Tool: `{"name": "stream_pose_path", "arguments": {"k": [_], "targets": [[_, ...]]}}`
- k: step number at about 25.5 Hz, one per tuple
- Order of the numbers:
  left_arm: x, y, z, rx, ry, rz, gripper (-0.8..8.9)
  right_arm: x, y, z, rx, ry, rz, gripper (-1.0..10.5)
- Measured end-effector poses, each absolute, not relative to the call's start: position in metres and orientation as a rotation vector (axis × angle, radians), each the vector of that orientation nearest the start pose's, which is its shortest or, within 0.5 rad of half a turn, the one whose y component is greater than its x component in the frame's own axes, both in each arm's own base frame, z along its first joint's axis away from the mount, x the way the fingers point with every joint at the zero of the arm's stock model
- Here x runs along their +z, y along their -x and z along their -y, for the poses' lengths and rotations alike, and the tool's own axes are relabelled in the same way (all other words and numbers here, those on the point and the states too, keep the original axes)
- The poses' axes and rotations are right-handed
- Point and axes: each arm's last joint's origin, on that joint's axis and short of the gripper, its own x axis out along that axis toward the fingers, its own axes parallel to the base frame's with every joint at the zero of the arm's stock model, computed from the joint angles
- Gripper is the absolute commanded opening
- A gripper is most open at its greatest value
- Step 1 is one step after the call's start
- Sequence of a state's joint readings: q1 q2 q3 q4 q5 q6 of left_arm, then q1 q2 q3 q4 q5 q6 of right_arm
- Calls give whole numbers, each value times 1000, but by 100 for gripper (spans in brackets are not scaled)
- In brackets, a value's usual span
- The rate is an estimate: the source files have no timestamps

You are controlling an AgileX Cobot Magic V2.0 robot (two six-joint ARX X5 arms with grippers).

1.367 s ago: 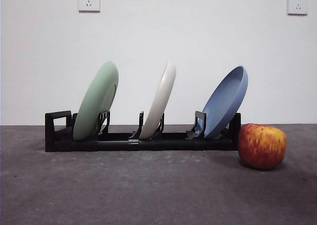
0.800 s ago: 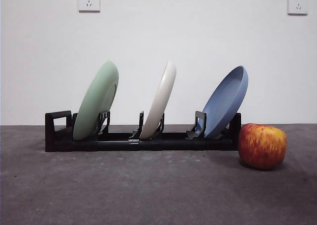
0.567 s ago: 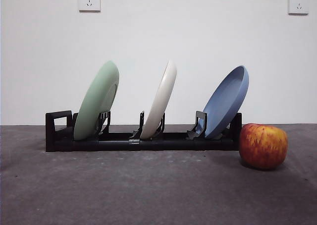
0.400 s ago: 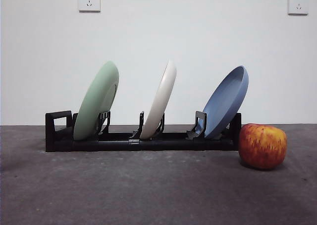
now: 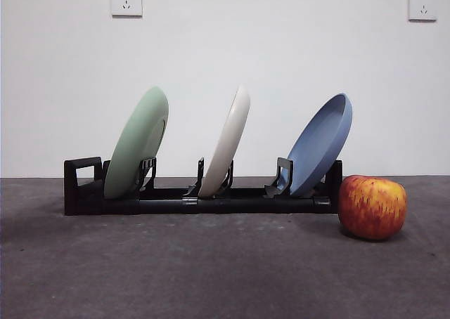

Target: Take the green plate from the plate rack,put the plate on the table,take the apple from the table,put the apple in the plate

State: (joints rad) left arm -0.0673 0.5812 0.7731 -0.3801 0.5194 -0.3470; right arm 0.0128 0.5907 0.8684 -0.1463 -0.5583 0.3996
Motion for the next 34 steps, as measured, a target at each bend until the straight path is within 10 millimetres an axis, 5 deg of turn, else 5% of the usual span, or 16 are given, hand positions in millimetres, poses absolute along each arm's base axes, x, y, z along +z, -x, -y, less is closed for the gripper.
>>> {"name": "stream_pose_path", "arguments": {"k": [7,13,19,26,29,31,33,34], "targets": [[399,-147,28,-656,332,-468,-5,423,-147,-21,721,-388,-147,-3],[433,-171,33,-619,221,-597,-6,415,-187,-27,704,-466,-412,-3],[424,-206,42,-509,127,-741,-5,385,-219,-43,699,-433,-697,-2],[401,-234,58,-544,108,-873,-4,371,-237,-62,667,-282,-767,28],[396,-241,66,-564,98,-889,10,374,-238,-66,639,-231,-746,310],[396,-246,71,-581,89,-861,206,379,-239,-67,617,-207,-706,601],[398,-250,74,-594,82,-810,440,383,-240,-67,596,-194,-679,655],[400,-252,76,-601,79,-781,447,385,-240,-67,590,-191,-672,655]]}}
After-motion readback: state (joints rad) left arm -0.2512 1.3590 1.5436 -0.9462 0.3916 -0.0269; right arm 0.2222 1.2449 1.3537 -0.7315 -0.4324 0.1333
